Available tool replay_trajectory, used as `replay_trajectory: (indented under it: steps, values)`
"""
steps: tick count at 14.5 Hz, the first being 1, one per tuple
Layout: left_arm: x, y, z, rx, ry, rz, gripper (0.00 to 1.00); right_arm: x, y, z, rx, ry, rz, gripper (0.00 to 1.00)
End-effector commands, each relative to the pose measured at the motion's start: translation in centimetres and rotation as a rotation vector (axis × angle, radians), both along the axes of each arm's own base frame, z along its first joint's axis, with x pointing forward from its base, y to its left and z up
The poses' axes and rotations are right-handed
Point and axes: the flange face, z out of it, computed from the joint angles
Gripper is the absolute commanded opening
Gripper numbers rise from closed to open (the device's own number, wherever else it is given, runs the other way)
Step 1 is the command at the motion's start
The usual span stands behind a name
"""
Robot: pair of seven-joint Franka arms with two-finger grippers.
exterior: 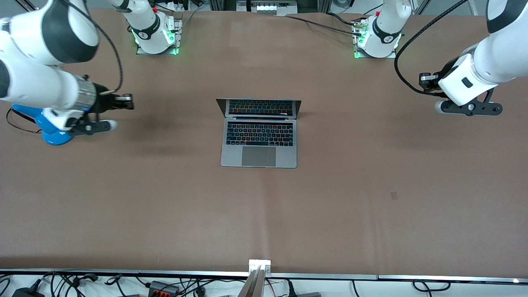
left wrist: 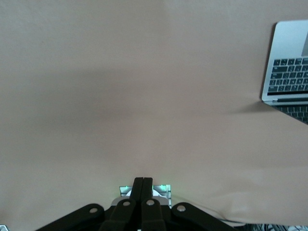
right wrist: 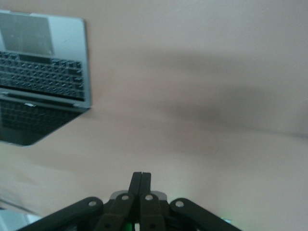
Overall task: Close laptop with both arms from behind
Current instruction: 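Move both grippers toward the laptop screen's back edge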
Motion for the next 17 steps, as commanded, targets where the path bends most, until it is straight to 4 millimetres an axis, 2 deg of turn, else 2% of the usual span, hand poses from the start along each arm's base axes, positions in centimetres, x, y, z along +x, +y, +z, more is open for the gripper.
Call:
replay_trajectory:
  steps: [1,3,6,8,10,11,12,14,15,17]
  values:
    - [-0.5,-0.2,0.1,-0.045,0.065,-0.034,0.01,-2.1,5.2,-1.1,0.023,0.032,-0.046,0.0]
    - [-0.7,-0.3,-0.4,-0.093,0.09,-0.067,0.01,-3.5,8.6,-2.1,0.024,0.048,-0.031,0.0]
    - [-1.8,-1.1,-1.6,-0.133,0.156,-0.078,0.01,-5.3,11.0,-3.5,0.054,0.097,-0.018,0.0]
    - [-2.7,-2.0,-3.4,-0.186,0.232,-0.072,0.01,-6.9,13.2,-4.5,0.074,0.135,0.007,0.0]
    - [-3.5,-4.4,-6.8,-0.237,0.285,-0.067,0.01,-8.4,15.2,-5.9,0.096,0.152,0.02,0.0]
    - [-3.6,-6.4,-9.5,-0.28,0.273,-0.004,0.01,-8.8,16.1,-6.5,0.096,0.137,0.026,0.0]
    - [-3.9,-8.2,-11.1,-0.298,0.268,0.038,0.01,-8.8,16.8,-7.1,0.094,0.126,0.024,0.0]
    - [-5.2,-12.5,-12.3,-0.295,0.255,0.019,0.01,-8.2,17.5,-8.7,0.085,0.108,0.005,0.0]
    - [-5.7,-13.9,-12.8,-0.304,0.255,0.017,0.01,-8.3,18.3,-9.4,0.082,0.102,0.01,0.0]
    - [-7.8,-18.1,-14.9,-0.349,0.219,0.041,0.01,-8.5,19.6,-10.6,0.123,0.127,-0.027,0.0]
